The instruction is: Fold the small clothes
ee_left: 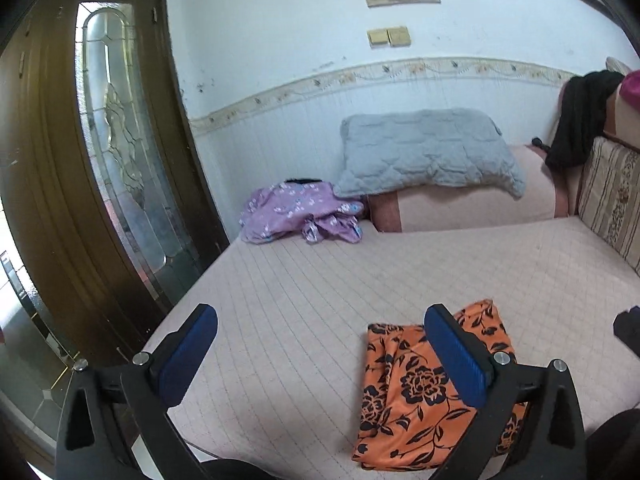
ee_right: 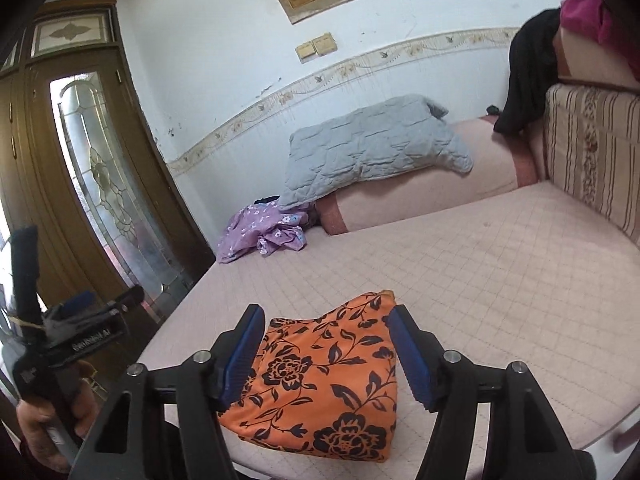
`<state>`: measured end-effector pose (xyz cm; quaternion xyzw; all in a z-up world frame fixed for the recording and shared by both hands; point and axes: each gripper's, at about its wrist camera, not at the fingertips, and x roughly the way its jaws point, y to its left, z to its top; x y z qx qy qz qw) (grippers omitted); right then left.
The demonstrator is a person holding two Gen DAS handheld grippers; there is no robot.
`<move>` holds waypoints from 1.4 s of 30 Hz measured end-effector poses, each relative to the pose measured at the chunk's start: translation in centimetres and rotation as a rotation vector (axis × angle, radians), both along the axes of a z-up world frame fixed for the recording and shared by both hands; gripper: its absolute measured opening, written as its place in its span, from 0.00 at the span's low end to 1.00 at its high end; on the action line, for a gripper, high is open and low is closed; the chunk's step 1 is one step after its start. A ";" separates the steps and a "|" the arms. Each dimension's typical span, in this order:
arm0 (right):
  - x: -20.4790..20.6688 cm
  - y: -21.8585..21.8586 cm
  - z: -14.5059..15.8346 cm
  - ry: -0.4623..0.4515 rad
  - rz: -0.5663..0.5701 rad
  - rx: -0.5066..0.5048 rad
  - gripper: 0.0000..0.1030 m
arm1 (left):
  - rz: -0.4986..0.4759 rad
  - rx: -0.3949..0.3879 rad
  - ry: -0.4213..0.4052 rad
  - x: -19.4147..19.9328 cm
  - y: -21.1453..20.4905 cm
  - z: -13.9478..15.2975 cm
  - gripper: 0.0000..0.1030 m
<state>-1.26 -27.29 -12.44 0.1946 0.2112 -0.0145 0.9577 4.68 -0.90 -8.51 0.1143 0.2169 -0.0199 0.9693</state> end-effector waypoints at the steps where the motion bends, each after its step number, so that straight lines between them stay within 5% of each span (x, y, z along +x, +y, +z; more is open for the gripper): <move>1: 0.0 0.2 0.0 0.001 -0.002 -0.013 0.66 | 0.005 0.000 -0.013 -0.2 0.1 0.2 1.00; 42: -0.9 5.6 2.9 -0.057 -0.032 -0.192 0.69 | 0.049 -0.059 0.000 -1.1 4.1 1.0 1.00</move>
